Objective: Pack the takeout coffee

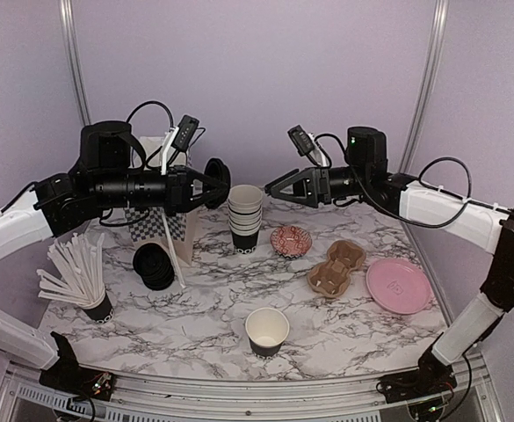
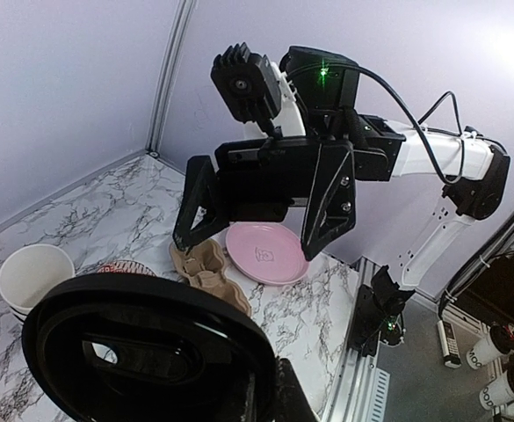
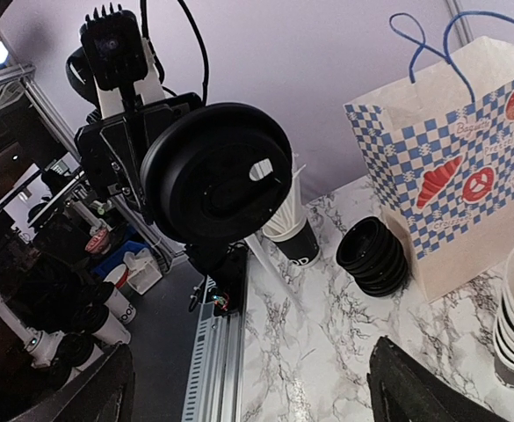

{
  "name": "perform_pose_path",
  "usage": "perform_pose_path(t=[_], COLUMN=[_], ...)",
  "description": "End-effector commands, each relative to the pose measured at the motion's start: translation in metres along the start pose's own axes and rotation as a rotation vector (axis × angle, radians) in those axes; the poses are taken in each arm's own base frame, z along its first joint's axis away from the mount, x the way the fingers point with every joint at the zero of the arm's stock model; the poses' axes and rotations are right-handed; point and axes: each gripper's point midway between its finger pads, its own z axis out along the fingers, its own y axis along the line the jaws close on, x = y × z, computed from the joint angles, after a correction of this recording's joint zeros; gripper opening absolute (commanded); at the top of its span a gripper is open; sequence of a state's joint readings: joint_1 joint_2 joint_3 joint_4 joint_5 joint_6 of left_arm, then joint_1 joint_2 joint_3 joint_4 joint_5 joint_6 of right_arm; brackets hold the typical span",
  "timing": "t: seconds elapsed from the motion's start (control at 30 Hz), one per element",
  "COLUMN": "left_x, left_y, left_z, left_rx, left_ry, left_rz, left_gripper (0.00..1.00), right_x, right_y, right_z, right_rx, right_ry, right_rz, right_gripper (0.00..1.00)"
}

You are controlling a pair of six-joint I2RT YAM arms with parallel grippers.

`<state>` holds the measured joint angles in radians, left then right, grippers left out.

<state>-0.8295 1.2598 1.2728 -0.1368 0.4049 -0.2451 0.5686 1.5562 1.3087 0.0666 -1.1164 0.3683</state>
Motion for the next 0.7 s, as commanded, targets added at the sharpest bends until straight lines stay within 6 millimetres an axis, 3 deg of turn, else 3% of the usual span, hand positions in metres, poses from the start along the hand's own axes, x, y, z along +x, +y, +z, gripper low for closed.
perform_pose_path(t=[0.0, 0.67], left_x=[-0.012, -0.011], left_y=[-0.013, -0.022], left_z=[0.003, 0.013], left_rx=[0.081, 0.161], left_ry=[-0.061, -0.051], left_rz=[-0.005, -0.033], left_gripper=[0.07, 0.08], right_x=[-0.011, -0.022], right_y=[0.015, 0.036], right_z=[0.020, 0.055], right_rx=[-0.097, -0.292], right_ry=[0.008, 0.013], right_rz=[0.021, 0.099], right_gripper=[0.96, 0.99])
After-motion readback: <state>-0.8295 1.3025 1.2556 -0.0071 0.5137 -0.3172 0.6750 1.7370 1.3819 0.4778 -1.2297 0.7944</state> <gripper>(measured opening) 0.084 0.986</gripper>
